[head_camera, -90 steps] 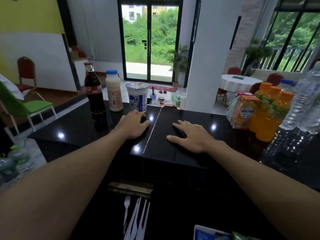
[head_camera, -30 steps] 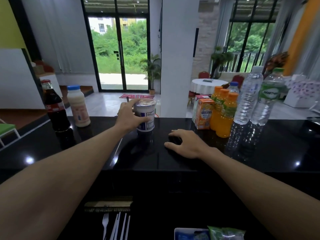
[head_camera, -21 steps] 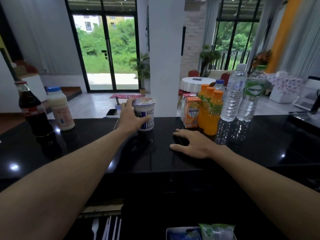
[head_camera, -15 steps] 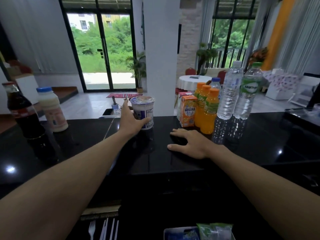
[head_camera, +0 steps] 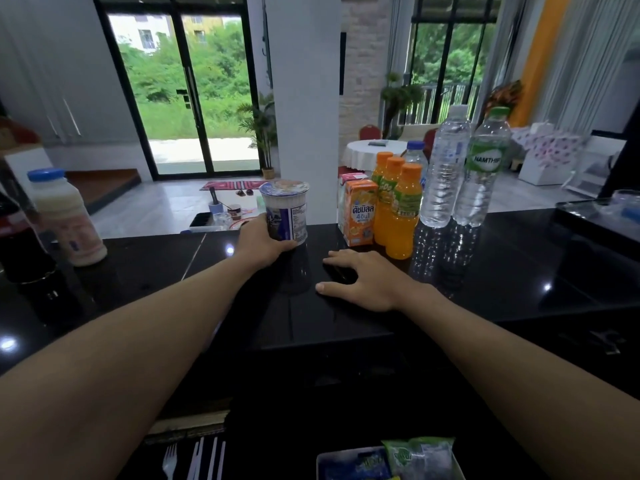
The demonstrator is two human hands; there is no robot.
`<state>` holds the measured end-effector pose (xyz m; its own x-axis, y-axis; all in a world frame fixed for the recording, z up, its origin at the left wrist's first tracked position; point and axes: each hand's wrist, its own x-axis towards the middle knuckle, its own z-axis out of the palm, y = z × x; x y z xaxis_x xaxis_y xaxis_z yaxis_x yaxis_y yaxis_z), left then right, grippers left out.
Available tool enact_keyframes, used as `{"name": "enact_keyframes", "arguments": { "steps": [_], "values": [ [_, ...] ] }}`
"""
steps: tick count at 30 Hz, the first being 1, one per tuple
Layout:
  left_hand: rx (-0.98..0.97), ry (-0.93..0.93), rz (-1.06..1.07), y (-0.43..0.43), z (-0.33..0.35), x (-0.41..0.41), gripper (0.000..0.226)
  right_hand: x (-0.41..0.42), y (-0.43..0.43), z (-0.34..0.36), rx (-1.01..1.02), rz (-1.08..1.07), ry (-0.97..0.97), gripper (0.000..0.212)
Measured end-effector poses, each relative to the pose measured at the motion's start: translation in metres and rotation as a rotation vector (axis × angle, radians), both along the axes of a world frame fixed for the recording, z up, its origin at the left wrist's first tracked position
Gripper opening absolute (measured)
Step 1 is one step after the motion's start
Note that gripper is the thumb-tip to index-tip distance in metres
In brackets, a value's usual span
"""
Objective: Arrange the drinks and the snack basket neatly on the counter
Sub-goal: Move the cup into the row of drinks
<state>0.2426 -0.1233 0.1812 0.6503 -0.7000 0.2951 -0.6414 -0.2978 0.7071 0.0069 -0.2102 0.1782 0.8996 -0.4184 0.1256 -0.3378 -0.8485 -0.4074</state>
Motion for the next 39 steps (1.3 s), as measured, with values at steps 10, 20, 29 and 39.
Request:
{"name": "enact_keyframes", "arguments": {
  "steps": [10,20,29,39],
  "values": [
    [-0.010,-0.044,0.031,-0.035,-0.006,-0.006,0.070,0.001,0.000,0.000,0.016,-0.021,0.009,0.085],
    [-0.043,-0.032,0.055,-0.046,-0.015,-0.004,0.076,0.000,0.004,0.002,-0.001,-0.019,0.000,0.081],
    [0.030,-0.069,0.019,-0.048,-0.015,-0.002,0.059,-0.001,0.005,0.003,-0.007,-0.023,0.004,0.080],
    [0.145,-0.177,0.100,-0.053,-0.014,-0.008,0.081,0.000,0.005,0.002,0.003,-0.025,0.001,0.079]
  ]
}}
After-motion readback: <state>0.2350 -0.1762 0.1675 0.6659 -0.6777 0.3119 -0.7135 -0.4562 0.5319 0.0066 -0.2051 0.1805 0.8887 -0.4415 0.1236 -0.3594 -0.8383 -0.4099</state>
